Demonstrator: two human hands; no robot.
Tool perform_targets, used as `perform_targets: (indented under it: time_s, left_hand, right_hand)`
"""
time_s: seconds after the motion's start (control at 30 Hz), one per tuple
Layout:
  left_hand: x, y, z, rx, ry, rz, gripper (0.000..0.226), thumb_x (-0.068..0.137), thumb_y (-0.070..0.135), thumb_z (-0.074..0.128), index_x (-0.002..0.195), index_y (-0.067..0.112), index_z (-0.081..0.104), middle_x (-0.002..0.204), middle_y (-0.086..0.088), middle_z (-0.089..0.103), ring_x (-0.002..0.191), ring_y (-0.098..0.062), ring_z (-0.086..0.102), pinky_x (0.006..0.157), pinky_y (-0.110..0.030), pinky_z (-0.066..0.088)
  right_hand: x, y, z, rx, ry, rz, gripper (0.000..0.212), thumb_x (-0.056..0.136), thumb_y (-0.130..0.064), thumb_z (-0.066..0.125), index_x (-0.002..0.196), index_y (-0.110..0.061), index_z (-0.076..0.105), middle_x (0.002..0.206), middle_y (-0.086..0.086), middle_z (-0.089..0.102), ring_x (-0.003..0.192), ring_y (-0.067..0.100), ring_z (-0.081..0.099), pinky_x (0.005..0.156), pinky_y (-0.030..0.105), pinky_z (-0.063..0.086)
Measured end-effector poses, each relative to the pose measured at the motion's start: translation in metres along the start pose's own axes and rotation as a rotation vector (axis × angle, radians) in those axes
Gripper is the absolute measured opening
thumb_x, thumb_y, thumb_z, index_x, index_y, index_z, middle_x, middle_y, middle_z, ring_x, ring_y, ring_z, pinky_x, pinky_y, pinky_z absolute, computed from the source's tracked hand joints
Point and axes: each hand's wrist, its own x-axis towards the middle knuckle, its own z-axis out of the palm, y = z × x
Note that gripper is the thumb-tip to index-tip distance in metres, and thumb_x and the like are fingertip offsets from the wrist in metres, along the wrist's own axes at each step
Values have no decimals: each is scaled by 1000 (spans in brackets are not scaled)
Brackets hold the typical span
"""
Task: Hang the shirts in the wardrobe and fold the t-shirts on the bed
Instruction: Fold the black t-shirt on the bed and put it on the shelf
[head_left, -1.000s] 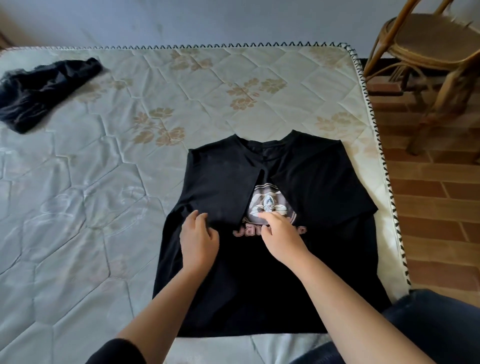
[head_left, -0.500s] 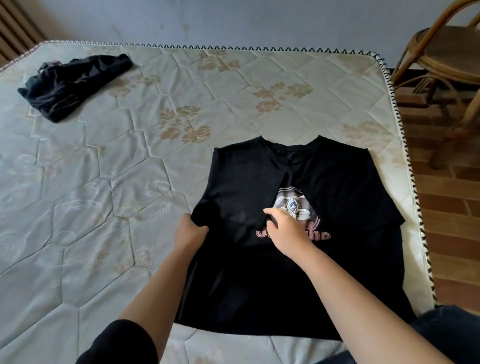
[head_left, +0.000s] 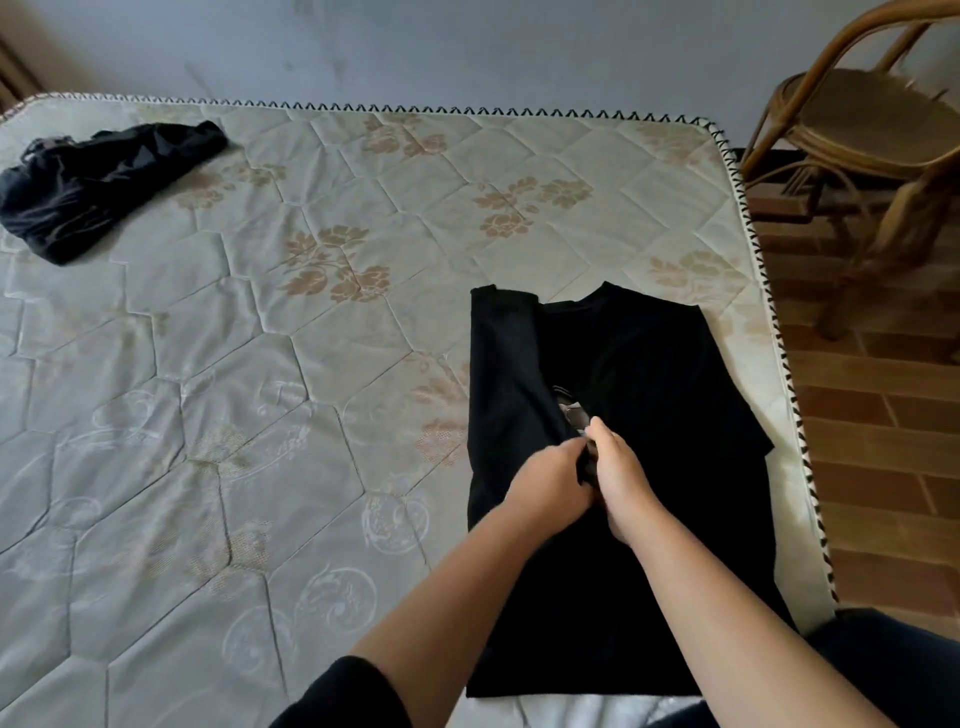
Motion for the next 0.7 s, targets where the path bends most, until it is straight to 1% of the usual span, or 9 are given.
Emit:
perform_targets:
  time_s: [0.07, 0.13, 0.23, 0.3, 0.37, 0.43, 0.53, 0.6, 0.7]
  left_hand:
    - [-2, 0, 11, -9, -40, -12, 43, 83, 7, 50, 125, 12, 53, 111, -12, 62, 98, -28, 59, 78, -32, 46]
    - [-6, -3, 18, -6, -48, -26, 40, 84, 7, 50, 123, 9, 52, 110, -14, 59, 97, -28, 58, 73, -26, 41]
    - [-12, -11, 21, -18, -48, -80, 40, 86, 14, 52, 125, 9, 47, 112, -11, 60, 99, -25, 58, 77, -29, 46]
    - [-15, -17, 19, -35, -71, -130, 40, 89, 22, 54, 126, 9, 44, 109, -7, 61, 96, -22, 59, 72, -27, 45]
    - [-17, -21, 16, -74, -79, -160, 37, 92, 29, 52, 124, 11, 47, 101, -1, 60, 89, -17, 57, 66, -23, 40]
    - [-14, -26, 10, -77, -15, -190, 35, 94, 33, 50, 123, 14, 53, 106, 0, 63, 95, -16, 57, 72, -22, 39]
    - [-5, -40, -4, -48, 167, -217, 31, 94, 24, 50, 123, 13, 56, 118, -6, 60, 106, -20, 57, 85, -24, 41]
    - [3, -52, -16, -53, 276, -221, 34, 93, 16, 49, 127, 10, 52, 126, -9, 52, 111, -21, 53, 91, -26, 40]
    - [20, -78, -34, -29, 391, -259, 42, 95, 13, 43, 138, 8, 41, 141, -9, 40, 128, -25, 40, 105, -32, 33]
  right_hand:
    - [2, 6, -8, -44, -11, 50, 38, 99, -31, 42, 124, -4, 53, 94, 5, 59, 98, 23, 57, 92, 38, 44]
    - [3, 13, -9, -109, -12, 90, 36, 97, -26, 47, 119, 2, 53, 98, 13, 63, 100, 28, 60, 91, 39, 46]
    - [6, 21, -6, -148, -49, 146, 38, 95, -29, 51, 118, 1, 54, 103, 13, 62, 98, 26, 59, 88, 38, 47]
    - [6, 23, -2, -151, -75, 191, 43, 95, -31, 51, 129, -6, 48, 116, 11, 58, 106, 26, 56, 89, 36, 44]
    - [8, 26, 0, -191, -71, 174, 53, 96, -27, 50, 143, -9, 34, 136, 12, 46, 121, 27, 48, 95, 33, 41]
    - [8, 25, 1, -296, -41, 96, 56, 96, -21, 50, 145, -6, 30, 141, 13, 41, 125, 27, 44, 93, 29, 37]
    - [15, 23, -1, -466, 45, -13, 49, 91, -17, 52, 137, -7, 39, 128, 13, 53, 114, 27, 51, 86, 27, 38]
    - [21, 18, -2, -593, 96, -55, 42, 89, -17, 52, 129, -9, 45, 121, 10, 57, 107, 27, 56, 80, 28, 40]
    - [33, 10, -4, -721, 138, -120, 32, 89, -18, 51, 119, -9, 50, 118, 9, 54, 102, 27, 56, 75, 29, 41]
